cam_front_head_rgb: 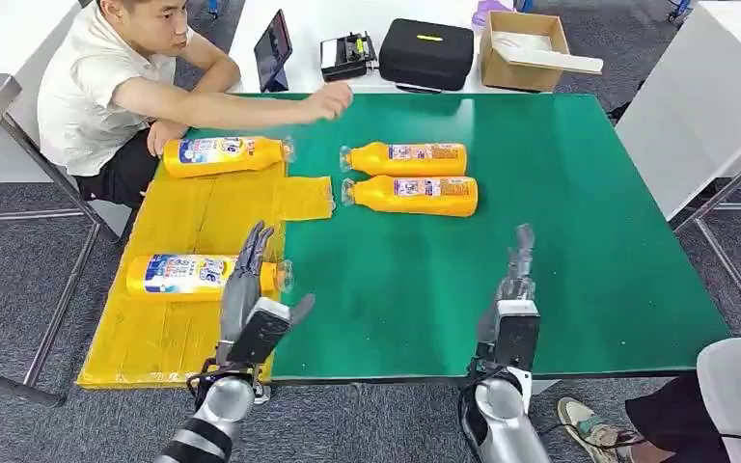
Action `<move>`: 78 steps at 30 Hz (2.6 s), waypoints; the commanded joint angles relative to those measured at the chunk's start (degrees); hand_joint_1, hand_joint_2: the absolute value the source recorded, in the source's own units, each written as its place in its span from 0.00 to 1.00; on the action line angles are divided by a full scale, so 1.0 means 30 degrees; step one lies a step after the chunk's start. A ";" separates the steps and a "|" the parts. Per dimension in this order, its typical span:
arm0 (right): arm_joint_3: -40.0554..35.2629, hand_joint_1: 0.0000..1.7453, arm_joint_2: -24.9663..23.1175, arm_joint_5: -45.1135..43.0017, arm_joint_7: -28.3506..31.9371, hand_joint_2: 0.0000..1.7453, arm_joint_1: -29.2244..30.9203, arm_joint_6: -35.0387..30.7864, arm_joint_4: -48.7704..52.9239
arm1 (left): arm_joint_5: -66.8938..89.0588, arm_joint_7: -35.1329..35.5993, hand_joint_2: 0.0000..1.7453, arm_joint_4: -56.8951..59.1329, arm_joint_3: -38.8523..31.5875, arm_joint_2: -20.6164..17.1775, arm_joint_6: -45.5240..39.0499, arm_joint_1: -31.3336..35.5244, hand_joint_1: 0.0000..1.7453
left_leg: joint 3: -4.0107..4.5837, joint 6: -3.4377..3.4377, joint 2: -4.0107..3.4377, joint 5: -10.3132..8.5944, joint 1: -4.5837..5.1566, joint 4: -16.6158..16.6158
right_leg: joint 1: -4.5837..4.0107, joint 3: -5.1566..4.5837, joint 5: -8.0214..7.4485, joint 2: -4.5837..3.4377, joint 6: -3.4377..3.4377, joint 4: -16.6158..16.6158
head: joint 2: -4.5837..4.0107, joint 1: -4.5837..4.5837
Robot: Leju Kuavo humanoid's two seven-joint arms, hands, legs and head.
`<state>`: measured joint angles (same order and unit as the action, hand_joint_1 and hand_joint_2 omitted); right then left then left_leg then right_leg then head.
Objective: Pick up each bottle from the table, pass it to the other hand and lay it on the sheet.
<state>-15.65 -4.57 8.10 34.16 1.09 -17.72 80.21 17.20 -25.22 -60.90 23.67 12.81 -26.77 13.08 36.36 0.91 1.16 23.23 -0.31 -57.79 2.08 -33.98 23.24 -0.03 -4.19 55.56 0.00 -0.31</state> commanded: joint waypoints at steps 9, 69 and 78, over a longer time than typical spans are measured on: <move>-0.0234 0.00 -0.0616 0.2680 -0.3325 0.00 -0.2379 -0.3816 0.1788 | -0.9088 -0.0007 1.00 -0.3761 0.2039 -0.0871 0.0473 -0.3886 0.00 | -0.0002 -0.0029 -0.0025 0.0048 -0.0020 -0.0005 | -0.0028 0.0006 0.0037 -0.0009 0.0056 -0.0007 | 0.0000 0.0000; -0.4139 0.00 0.2838 1.6673 -0.8932 1.00 0.5200 -0.3696 -0.9457 | -0.8462 0.2899 1.00 -0.3014 0.4150 -0.1229 0.4962 -0.2569 0.00 | -0.0046 -0.0002 -0.0040 0.0041 -0.0023 -0.0008 | -0.0039 0.0064 0.0035 -0.0007 0.0086 -0.0011 | 0.0000 0.0000; -0.4836 0.00 0.5195 1.9770 -1.1667 1.00 0.5840 -0.1343 -0.9401 | -0.8158 0.3655 1.00 -0.4329 0.4266 -0.1500 0.5687 -0.2959 0.00 | -0.0019 0.0007 -0.0024 0.0029 -0.0013 -0.0011 | -0.0028 0.0045 0.0026 0.0006 0.0069 -0.0008 | 0.0000 -0.0007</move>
<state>-26.60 4.85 62.86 3.89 16.10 -26.51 52.85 -8.48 -15.63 -71.39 34.88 10.69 -10.16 4.10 36.52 0.95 1.19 23.19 -0.31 -57.79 2.08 -34.08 23.23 -0.01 -4.20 55.55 0.00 -0.33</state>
